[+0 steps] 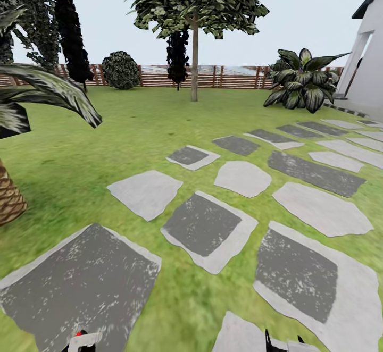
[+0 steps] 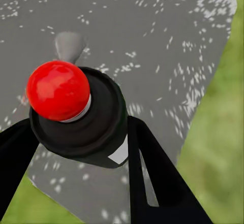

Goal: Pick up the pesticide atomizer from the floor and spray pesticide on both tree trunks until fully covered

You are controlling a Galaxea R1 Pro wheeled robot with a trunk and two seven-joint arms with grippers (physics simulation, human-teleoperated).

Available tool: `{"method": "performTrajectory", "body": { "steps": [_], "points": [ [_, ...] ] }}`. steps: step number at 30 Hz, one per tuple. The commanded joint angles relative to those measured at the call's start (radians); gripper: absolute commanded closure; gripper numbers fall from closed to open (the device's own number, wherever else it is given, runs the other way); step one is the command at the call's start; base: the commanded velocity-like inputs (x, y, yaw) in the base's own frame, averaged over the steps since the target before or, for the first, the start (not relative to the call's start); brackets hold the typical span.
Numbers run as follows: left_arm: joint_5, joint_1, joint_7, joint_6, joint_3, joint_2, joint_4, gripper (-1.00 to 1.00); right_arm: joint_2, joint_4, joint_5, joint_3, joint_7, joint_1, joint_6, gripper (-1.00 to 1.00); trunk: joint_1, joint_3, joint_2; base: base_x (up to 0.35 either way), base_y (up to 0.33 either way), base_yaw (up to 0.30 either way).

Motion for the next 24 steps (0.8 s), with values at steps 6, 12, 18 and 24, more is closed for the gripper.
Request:
{"method": "performTrajectory", "body": {
  "steps": [6, 12, 18, 24],
  "points": [
    [0.009, -0.001, -0.001, -0.003, -0.002, 0.0, 0.001, 1.0, 0.0, 0.001, 0.001, -0.005, 0.002, -0.001, -0.003, -1.0, 0.0, -0.001, 0.0, 0.341, 0.0, 0.0],
    [0.012, -0.001, -0.001, -0.004, -0.001, 0.002, 0.0, 1.0, 0.0, 0.001, 0.001, -0.005, 0.002, -0.001, -0.003, -1.0, 0.0, -0.001, 0.0, 0.341, 0.0, 0.0],
    [0.012, -0.001, -0.001, -0.005, 0.0, 0.003, 0.001, 1.0, 0.0, 0.001, 0.001, -0.005, 0.003, -0.001, -0.003, -1.0, 0.0, -0.001, 0.0, 0.341, 0.0, 0.0],
    [0.012, -0.001, -0.001, -0.005, 0.0, 0.002, 0.0, 1.0, 0.0, 0.001, 0.001, -0.005, 0.002, -0.001, -0.003, -1.0, 0.0, -0.001, 0.0, 0.341, 0.0, 0.0]
  ]
}}
